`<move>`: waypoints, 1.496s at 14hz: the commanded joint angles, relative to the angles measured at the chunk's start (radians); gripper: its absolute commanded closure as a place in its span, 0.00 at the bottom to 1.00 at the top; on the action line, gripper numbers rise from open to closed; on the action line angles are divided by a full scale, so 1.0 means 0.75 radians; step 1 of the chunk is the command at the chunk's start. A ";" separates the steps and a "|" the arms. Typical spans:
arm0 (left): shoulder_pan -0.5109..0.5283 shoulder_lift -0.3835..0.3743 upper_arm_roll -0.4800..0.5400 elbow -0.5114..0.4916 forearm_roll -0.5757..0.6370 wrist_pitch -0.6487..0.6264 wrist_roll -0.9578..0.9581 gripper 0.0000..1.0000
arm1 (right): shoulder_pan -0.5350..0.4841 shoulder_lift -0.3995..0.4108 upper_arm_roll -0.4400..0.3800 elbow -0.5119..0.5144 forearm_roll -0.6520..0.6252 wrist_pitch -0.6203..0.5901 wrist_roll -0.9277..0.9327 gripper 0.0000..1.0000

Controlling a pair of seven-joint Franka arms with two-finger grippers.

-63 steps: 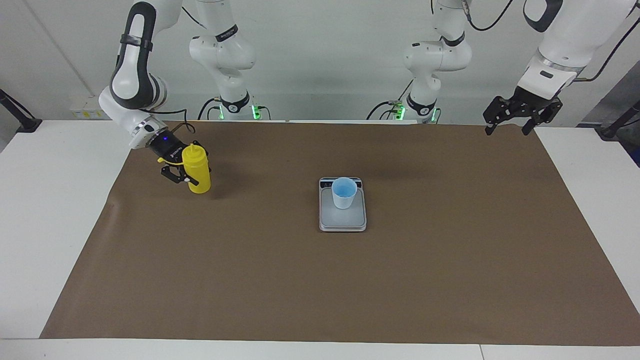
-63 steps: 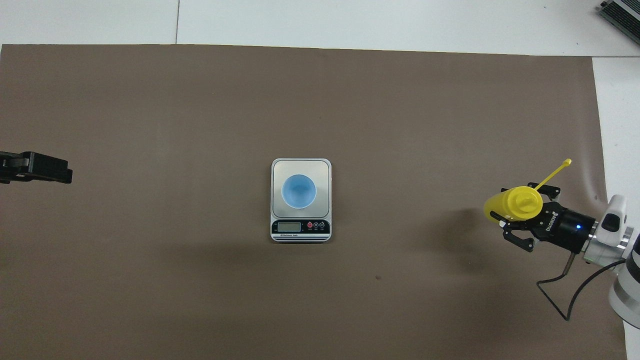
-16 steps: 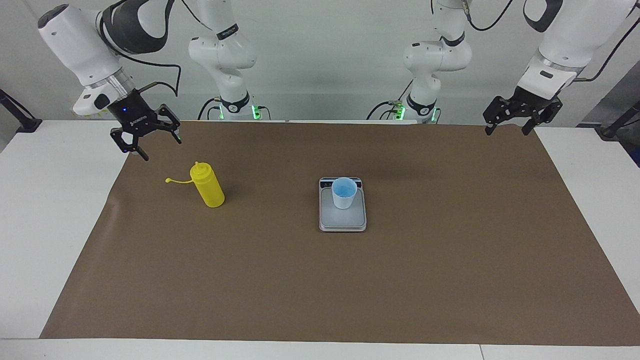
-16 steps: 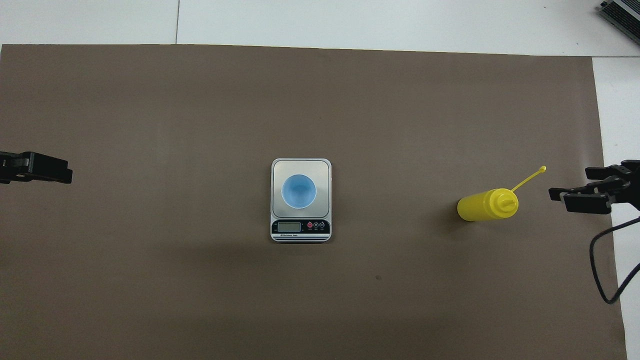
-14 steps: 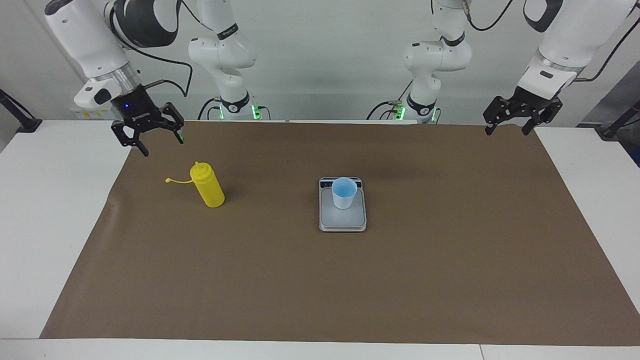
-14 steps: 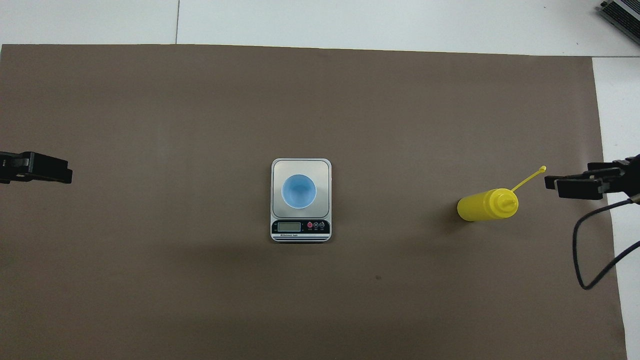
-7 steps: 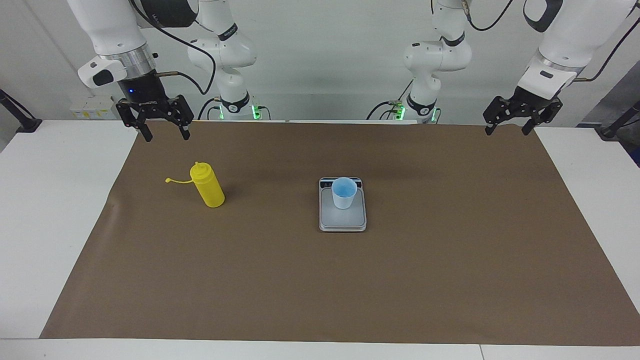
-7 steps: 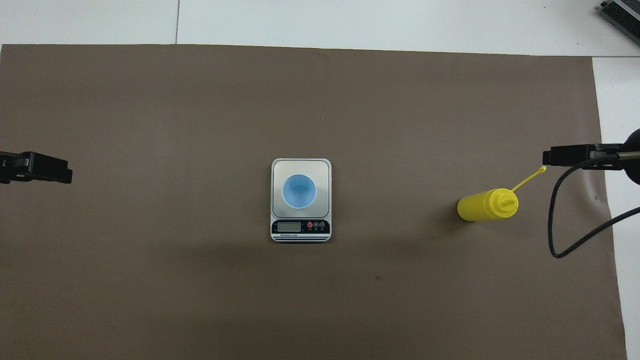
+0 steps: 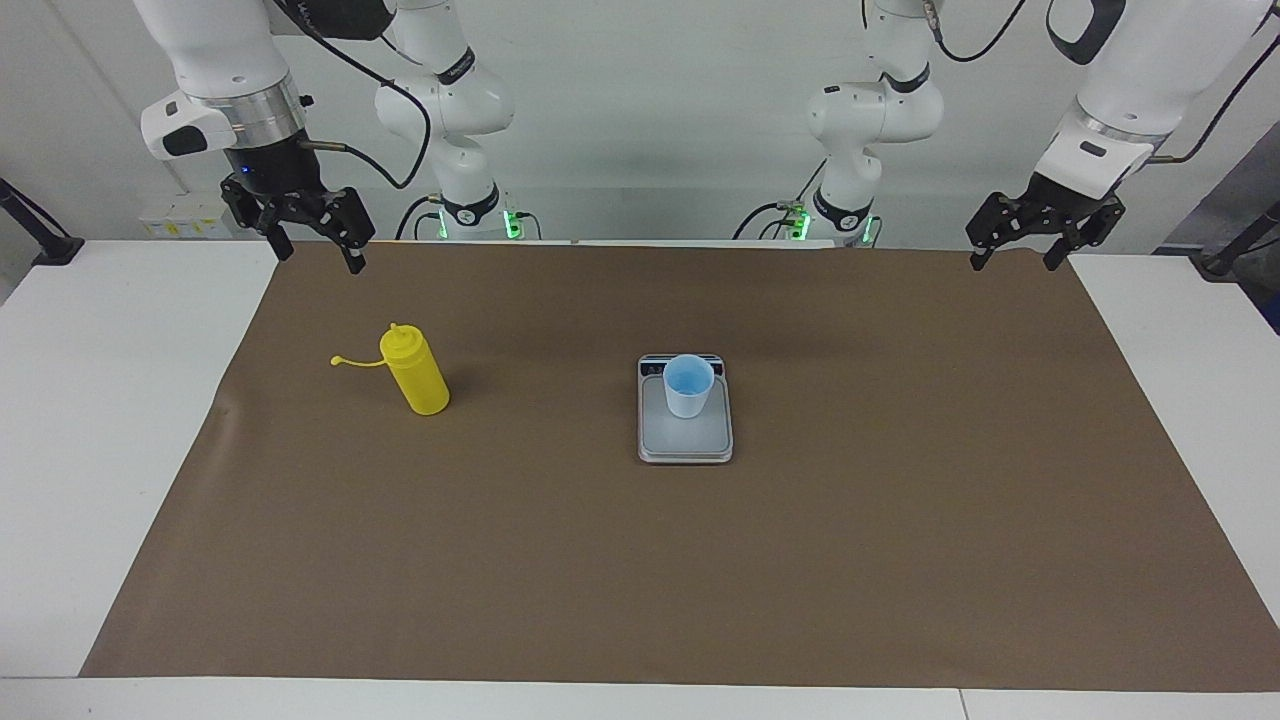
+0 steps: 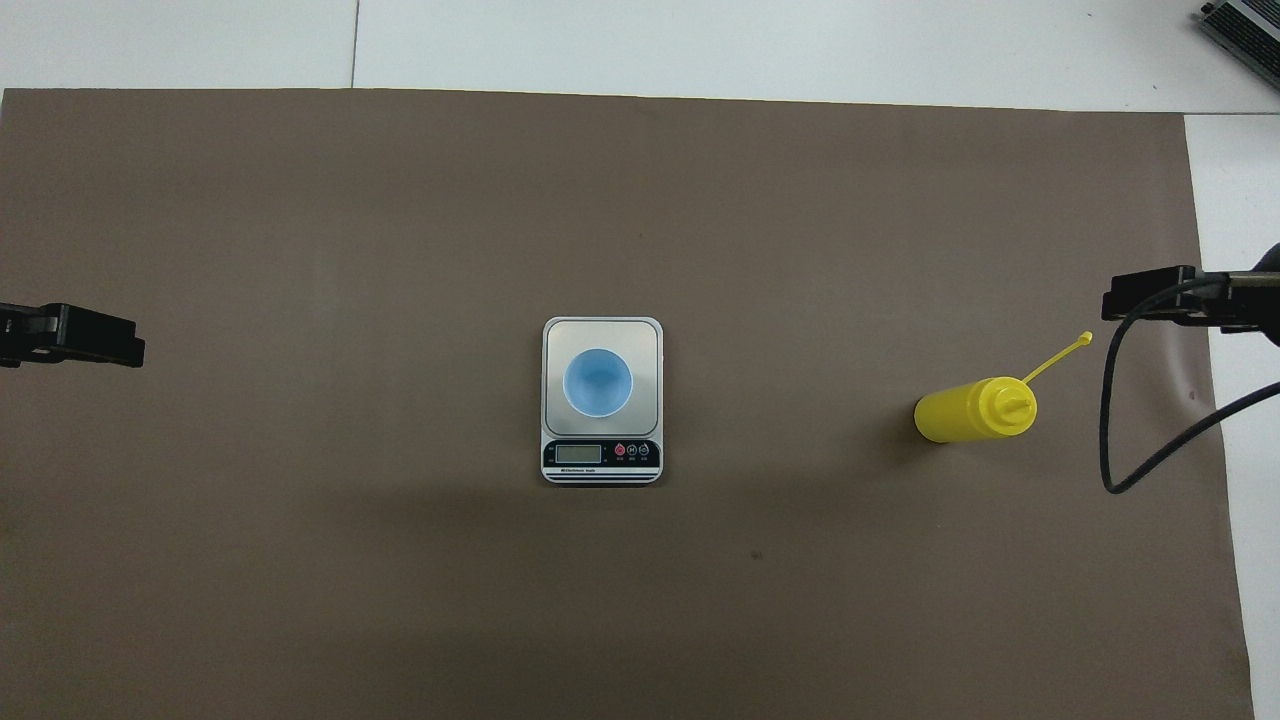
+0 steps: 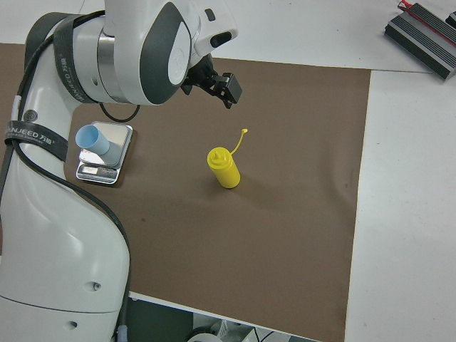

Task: Pour seasoning into cup on scale with both arms

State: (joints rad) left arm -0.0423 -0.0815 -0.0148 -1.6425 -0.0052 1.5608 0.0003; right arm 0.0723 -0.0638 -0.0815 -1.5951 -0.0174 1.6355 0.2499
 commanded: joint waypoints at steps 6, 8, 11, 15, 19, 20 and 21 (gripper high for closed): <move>0.018 -0.022 -0.009 -0.015 0.015 -0.015 0.014 0.00 | -0.043 -0.007 -0.008 -0.049 0.042 -0.054 0.029 0.00; 0.018 -0.022 -0.009 -0.015 0.015 -0.015 0.014 0.00 | -0.043 -0.025 -0.012 -0.035 0.042 -0.045 0.027 0.00; 0.018 -0.022 -0.009 -0.015 0.015 -0.015 0.014 0.00 | -0.031 -0.015 0.000 -0.009 0.019 -0.080 -0.048 0.00; 0.018 -0.022 -0.009 -0.015 0.015 -0.015 0.014 0.00 | -0.031 0.075 0.004 0.065 -0.028 -0.162 -0.104 0.00; 0.018 -0.022 -0.009 -0.015 0.015 -0.015 0.014 0.00 | -0.029 0.063 0.002 0.008 -0.018 -0.129 -0.198 0.00; 0.018 -0.022 -0.009 -0.015 0.015 -0.015 0.014 0.00 | -0.029 0.061 0.002 0.004 -0.018 -0.129 -0.198 0.00; 0.018 -0.022 -0.009 -0.015 0.015 -0.015 0.014 0.00 | -0.029 0.059 0.002 0.004 -0.020 -0.129 -0.200 0.00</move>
State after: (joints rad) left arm -0.0423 -0.0815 -0.0148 -1.6425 -0.0052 1.5608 0.0003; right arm 0.0557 -0.0132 -0.0840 -1.5901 -0.0220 1.5396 0.1246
